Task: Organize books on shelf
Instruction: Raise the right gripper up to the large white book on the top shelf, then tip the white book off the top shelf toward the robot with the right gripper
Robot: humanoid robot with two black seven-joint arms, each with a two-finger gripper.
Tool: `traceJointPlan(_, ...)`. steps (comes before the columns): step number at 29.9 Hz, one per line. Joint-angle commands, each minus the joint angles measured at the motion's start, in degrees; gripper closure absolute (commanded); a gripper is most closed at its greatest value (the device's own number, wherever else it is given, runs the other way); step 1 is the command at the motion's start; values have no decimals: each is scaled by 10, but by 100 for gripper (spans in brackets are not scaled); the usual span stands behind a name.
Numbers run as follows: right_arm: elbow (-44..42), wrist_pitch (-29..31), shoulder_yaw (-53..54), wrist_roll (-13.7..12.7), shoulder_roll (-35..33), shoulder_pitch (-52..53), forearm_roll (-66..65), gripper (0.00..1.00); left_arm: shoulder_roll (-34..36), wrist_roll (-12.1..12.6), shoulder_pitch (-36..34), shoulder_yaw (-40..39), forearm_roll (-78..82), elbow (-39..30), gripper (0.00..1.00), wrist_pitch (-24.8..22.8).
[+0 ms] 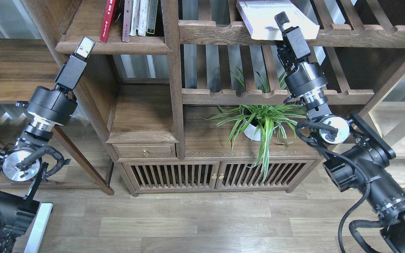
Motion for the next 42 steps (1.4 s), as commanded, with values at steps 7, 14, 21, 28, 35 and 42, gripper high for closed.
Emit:
traceJointPlan(7, -10, 0, 4, -1, -2, 2, -1, 1, 0, 0, 0, -1, 0, -4, 2, 0)
traceJointPlan(14, -10, 0, 3, -2, -1, 2, -2, 1, 0, 0, 0, -2, 1, -4, 2, 0)
traceJointPlan(21, -14, -18, 6, 0, 0, 2, -1, 8, -1, 0, 0, -1, 0, -4, 2, 0)
traceJointPlan(28, -14, -25, 11, 0, 2, 2, -1, 38, 0, 0, 6, -5, 0, -4, 2, 0)
traceJointPlan(35, -14, -24, 14, 0, 2, 2, 0, 53, 1, 1, 6, -4, 0, -4, 2, 0)
traceJointPlan(42, -14, -18, 13, -2, -6, -4, 1, 70, 3, 1, 6, -2, 1, -4, 2, 0)
